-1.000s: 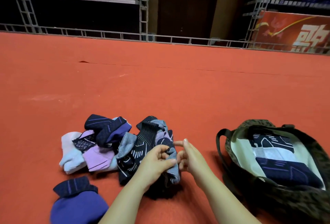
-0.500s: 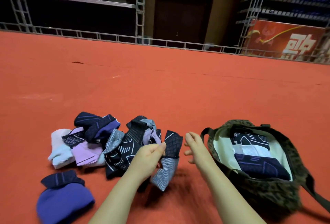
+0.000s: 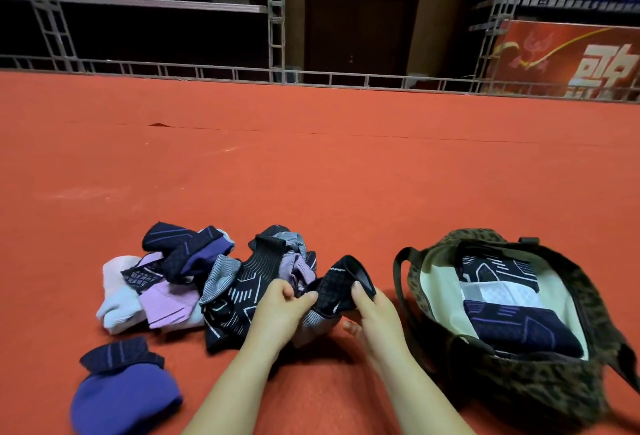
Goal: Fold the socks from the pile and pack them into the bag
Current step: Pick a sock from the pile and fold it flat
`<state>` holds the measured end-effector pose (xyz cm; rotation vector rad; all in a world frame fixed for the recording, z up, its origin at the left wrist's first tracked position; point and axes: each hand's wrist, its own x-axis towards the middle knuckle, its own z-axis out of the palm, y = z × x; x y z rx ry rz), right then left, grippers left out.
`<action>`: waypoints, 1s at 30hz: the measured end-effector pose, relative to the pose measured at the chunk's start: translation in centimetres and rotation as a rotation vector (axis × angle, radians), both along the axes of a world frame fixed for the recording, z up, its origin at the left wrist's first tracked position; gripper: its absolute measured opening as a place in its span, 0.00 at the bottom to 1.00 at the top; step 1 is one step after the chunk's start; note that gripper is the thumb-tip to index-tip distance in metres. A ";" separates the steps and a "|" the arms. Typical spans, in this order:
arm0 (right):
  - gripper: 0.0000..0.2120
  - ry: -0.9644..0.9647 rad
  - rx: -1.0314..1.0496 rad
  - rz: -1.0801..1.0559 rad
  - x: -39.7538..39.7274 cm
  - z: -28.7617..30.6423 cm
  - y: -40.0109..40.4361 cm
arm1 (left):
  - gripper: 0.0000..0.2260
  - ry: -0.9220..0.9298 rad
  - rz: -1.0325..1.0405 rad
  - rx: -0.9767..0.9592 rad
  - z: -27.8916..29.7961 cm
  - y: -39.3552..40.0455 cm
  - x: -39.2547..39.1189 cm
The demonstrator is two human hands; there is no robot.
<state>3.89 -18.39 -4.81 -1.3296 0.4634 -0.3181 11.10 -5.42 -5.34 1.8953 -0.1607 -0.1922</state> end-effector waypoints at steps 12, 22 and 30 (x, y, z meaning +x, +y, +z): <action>0.53 0.108 -0.559 -0.029 0.1 2.0 -1.1 | 0.13 -0.013 -0.125 0.036 -1.0 -0.6 -0.6; 0.09 0.140 -0.707 0.015 0.4 0.9 -2.4 | 0.09 0.231 0.093 -0.487 -0.4 0.3 -1.1; 0.07 0.048 -0.172 -0.173 -0.1 -2.0 -2.9 | 0.14 0.754 0.072 -1.056 -0.9 1.2 -1.1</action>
